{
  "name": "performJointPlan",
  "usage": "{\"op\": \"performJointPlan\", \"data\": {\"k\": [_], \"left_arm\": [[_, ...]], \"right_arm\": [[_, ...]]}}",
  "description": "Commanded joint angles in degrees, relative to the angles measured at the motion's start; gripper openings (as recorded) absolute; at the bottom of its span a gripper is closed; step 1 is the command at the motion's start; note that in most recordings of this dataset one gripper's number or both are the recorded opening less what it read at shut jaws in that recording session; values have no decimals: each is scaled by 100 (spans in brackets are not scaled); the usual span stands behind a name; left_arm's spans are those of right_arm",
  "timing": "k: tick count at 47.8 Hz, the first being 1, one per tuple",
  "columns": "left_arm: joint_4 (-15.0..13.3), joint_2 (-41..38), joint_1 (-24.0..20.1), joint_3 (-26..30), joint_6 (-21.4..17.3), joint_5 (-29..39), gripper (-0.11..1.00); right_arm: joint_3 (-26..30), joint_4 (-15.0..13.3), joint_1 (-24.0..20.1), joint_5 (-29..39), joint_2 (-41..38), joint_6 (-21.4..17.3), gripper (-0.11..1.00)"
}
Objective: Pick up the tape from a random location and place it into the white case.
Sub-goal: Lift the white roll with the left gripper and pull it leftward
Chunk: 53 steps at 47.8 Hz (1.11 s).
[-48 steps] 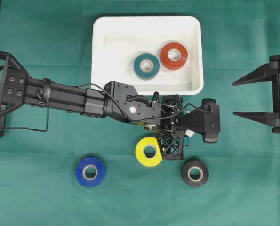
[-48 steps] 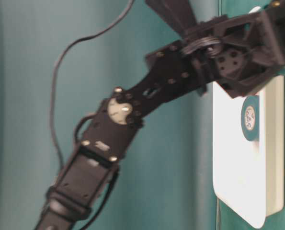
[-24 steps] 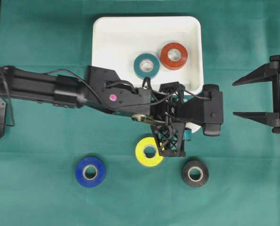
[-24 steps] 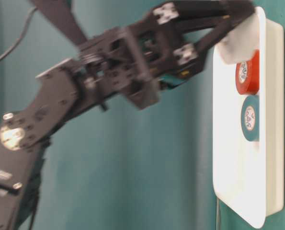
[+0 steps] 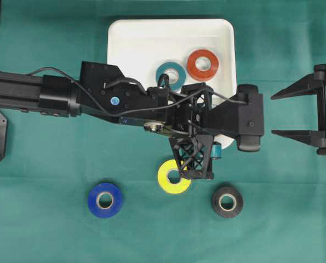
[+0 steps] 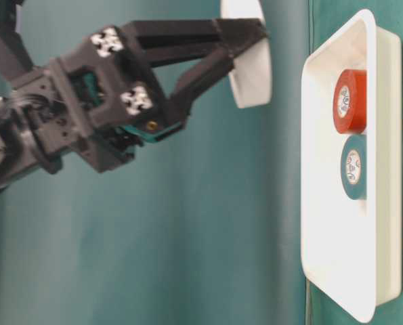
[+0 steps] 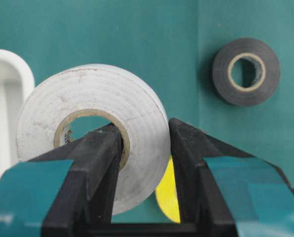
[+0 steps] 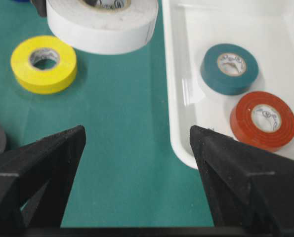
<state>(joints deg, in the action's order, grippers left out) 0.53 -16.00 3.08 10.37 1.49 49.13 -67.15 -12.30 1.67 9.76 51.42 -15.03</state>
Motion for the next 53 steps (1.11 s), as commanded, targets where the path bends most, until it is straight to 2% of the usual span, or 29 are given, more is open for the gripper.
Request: {"op": "performJointPlan", "data": {"k": [1,10,53], "left_arm": [[9,325,35,299,-53,88,26],[9,404,97,527,-237,202,26],[9,439,97,475,-237,211,26]], "right_arm": [[114,-9,9,-9,-26,0,85],[114,-9,9,9,-26,9,85],[114,-9,9,9,-35,9,85]]}}
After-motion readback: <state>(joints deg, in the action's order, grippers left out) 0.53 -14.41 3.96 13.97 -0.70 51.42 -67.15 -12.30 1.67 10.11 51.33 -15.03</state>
